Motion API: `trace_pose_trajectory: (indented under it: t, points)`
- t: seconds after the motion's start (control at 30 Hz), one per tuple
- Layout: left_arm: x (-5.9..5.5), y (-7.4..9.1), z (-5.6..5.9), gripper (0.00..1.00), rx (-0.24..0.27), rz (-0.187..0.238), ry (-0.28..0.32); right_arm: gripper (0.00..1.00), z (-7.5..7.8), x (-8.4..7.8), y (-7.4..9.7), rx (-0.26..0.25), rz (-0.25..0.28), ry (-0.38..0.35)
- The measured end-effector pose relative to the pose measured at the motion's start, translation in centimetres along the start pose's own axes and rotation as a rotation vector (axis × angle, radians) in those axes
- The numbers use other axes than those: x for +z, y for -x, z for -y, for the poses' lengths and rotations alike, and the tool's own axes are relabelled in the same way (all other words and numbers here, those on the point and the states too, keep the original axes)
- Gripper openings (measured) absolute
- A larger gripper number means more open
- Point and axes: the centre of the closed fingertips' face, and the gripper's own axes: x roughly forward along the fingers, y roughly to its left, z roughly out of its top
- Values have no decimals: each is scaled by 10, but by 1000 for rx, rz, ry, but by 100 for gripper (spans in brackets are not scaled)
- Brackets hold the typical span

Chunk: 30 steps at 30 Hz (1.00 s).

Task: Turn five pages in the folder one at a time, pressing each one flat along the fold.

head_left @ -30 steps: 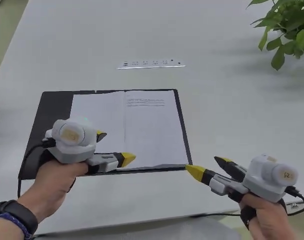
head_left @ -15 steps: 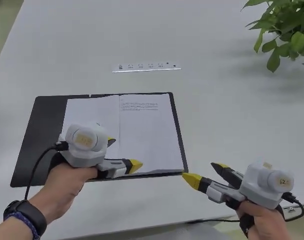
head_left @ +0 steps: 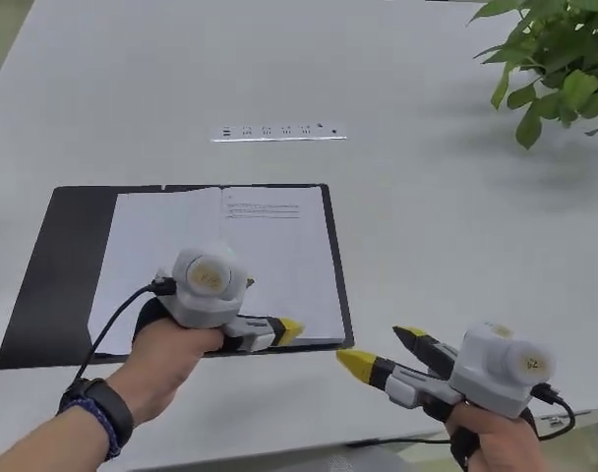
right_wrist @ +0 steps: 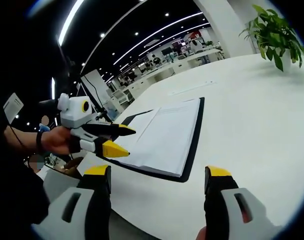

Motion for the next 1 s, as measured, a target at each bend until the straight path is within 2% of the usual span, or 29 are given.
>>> trace_pose_trajectory:
  t: [0.2,0.47,0.67,0.8,1.0]
  points:
    - [0,-20,2,60,5,-10,-3,76,5,-1,0,6,-4,-9]
    - [-6,-42,1,60,31,-57,-51,75,12,-3,3,-2,-7,-27]
    - [-10,-52,4,60,33,-75,-61,75,16,-7,6,-1,-26,-28]
    - [-14,-58,7,60,41,-91,-88,74,16,-7,7,-3,-22,-39]
    - [-29,-66,-4,63,105,-150,-132,74,17,-13,3,2,-37,-43]
